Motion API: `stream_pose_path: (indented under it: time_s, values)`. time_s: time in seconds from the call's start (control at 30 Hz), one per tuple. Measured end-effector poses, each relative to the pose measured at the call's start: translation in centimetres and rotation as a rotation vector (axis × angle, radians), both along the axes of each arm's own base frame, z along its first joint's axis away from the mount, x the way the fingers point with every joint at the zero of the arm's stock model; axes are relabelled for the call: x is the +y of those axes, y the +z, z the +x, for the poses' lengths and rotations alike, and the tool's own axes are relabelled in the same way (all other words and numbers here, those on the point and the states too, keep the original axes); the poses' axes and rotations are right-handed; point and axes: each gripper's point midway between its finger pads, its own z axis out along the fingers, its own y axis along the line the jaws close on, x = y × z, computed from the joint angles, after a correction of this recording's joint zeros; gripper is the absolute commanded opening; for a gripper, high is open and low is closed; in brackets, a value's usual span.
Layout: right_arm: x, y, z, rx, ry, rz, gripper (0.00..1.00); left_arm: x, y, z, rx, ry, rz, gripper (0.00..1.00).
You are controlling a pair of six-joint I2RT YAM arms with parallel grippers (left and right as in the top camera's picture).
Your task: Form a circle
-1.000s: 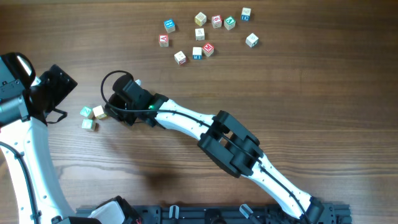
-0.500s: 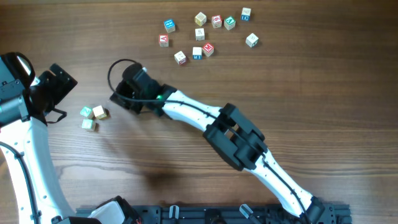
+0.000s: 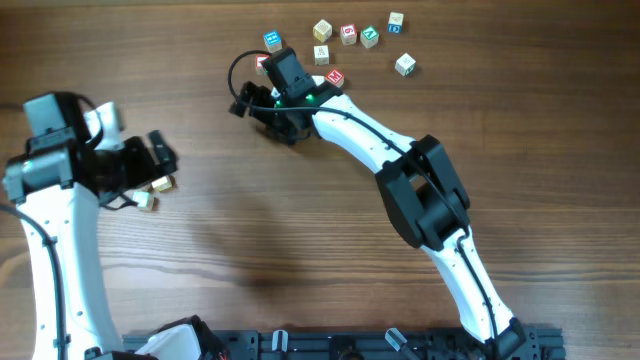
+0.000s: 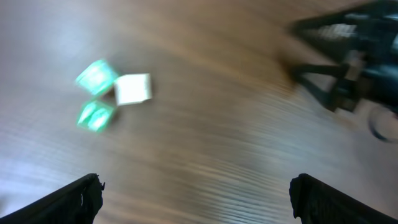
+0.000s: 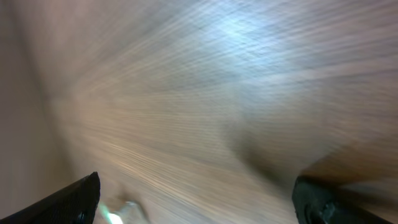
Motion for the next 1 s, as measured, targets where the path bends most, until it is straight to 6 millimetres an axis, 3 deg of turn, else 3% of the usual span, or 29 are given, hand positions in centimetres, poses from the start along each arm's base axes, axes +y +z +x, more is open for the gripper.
stream_pose_path:
  time_s: [0.13,0.23,0.33,0.47,0.5,0.63,0.83,0.87,0.93,1.0]
  values:
    - [-2.7,-0.5,-1.5,0.002,0.089,-0.128,1.00,-2.8,1.3,1.2,-0.093,-0.176,0.022,1.00]
    - [-5.4,-1.0,-2.4,0.005,0.126,-0.262,1.00,-3.2,1.5,0.7,-0.089,-0.211,0.031,1.00]
    - [-9.5,-1.7,-3.0,-0.010,0.150,-0.480,1.00,-3.4,2.1,-0.1,-0.099,-0.229,0.045,1.00]
    - [-13.8,-1.4,-1.8,-0.081,0.154,-0.682,1.00,-1.6,4.1,-1.9,-0.130,-0.184,0.189,1.00]
    - [-14.6,-1.0,-1.2,-0.100,0.151,-0.706,1.00,-0.2,4.7,-3.1,-0.115,-0.143,0.278,1.00]
    - [-17.3,-0.2,0.1,-0.104,0.124,-0.747,1.00,1.0,4.8,-4.3,-0.081,-0.109,0.342,1.00]
    - [-20.8,-0.2,1.5,-0.072,0.070,-0.760,1.00,1.9,2.8,-5.5,0.050,-0.099,0.360,1.00]
    - [-21.2,-0.2,1.7,-0.071,0.065,-0.761,1.00,2.1,2.0,-5.7,0.078,-0.098,0.358,0.97]
    - [-21.5,-0.2,1.9,-0.068,0.058,-0.761,1.00,2.4,-0.2,-6.1,0.145,-0.103,0.342,0.80]
    - [-21.5,-0.2,1.9,-0.070,0.060,-0.761,0.99,2.6,-2.9,-6.2,0.204,-0.122,0.326,0.81]
